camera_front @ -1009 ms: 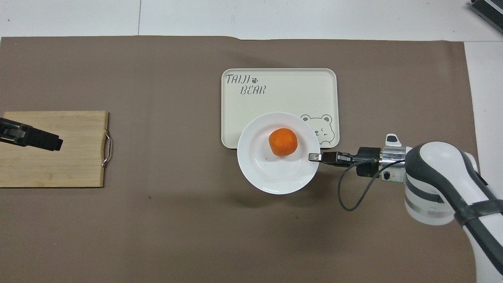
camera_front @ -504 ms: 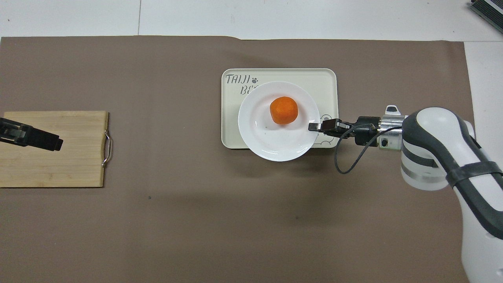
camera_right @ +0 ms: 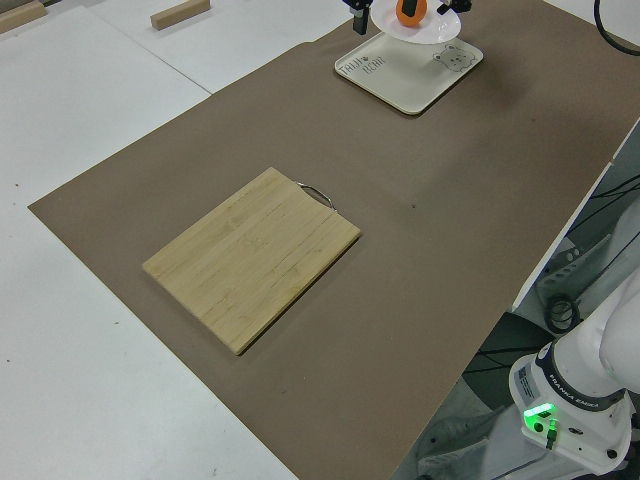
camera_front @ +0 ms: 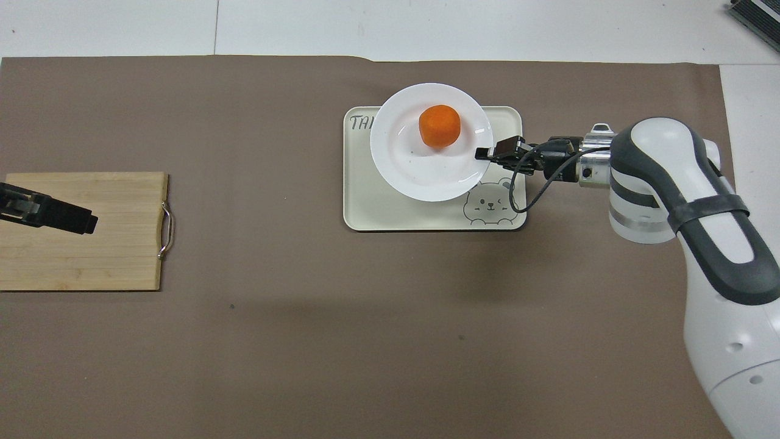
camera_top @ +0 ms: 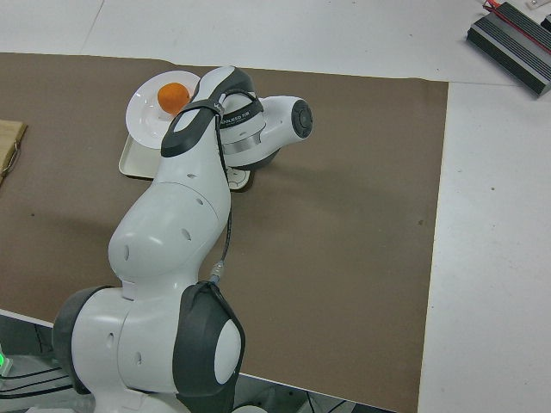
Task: Place orange and plate with both arms
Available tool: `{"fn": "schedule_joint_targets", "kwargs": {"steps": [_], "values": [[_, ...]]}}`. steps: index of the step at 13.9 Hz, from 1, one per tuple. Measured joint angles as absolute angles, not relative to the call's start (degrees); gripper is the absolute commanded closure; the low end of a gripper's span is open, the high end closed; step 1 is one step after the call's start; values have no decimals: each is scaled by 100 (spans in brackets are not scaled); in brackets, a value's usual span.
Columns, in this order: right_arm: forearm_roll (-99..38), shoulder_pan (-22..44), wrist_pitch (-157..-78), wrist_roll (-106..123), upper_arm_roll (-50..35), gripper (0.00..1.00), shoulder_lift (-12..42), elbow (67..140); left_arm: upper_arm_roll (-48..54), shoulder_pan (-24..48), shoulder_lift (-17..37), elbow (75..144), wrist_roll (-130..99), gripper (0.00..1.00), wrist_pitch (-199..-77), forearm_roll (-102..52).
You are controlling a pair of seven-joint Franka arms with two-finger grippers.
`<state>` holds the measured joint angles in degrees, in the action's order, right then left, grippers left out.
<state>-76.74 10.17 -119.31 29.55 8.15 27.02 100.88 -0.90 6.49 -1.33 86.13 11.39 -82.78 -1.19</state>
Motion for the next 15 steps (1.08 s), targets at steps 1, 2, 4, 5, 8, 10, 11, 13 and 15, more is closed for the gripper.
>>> {"fn": "schedule_joint_targets", "kwargs": {"steps": [1, 2, 4, 5, 8, 10, 11, 13, 15], "values": [[-7685, 994, -11931, 2927, 815, 100, 2876, 9932, -90, 649, -133, 8613, 1139, 0, -8278, -119], [-7688, 972, -11930, 2925, 815, 100, 3026, 9830, -90, 649, -133, 8613, 1139, 0, -8278, -119], [-7689, 961, -11918, 2925, 812, 100, 3215, 9745, -89, 649, -133, 8613, 1139, 0, -8291, -119], [-7689, 968, -11906, 2930, 803, 100, 3266, 9735, -89, 649, -133, 8613, 1139, 0, -8301, -119], [-7679, 1026, -11901, 2936, 798, 100, 3308, 9731, -89, 649, -133, 8613, 1139, 0, -8320, -119], [-7657, 1033, -11901, 2968, 798, 100, 3319, 9732, -89, 649, -133, 8613, 1139, 0, -8324, -119], [-7656, 1032, -11901, 2988, 799, 100, 3340, 9732, -89, 649, -133, 8613, 1139, 0, -8325, -119], [-7649, 1032, -11902, 3014, 800, 100, 3384, 9732, -89, 649, -133, 8613, 1139, 0, -8325, -119], [-7608, 1032, -11904, 3028, 802, 100, 3404, 9732, -89, 649, -133, 8613, 1139, 0, -8326, -119]]}}
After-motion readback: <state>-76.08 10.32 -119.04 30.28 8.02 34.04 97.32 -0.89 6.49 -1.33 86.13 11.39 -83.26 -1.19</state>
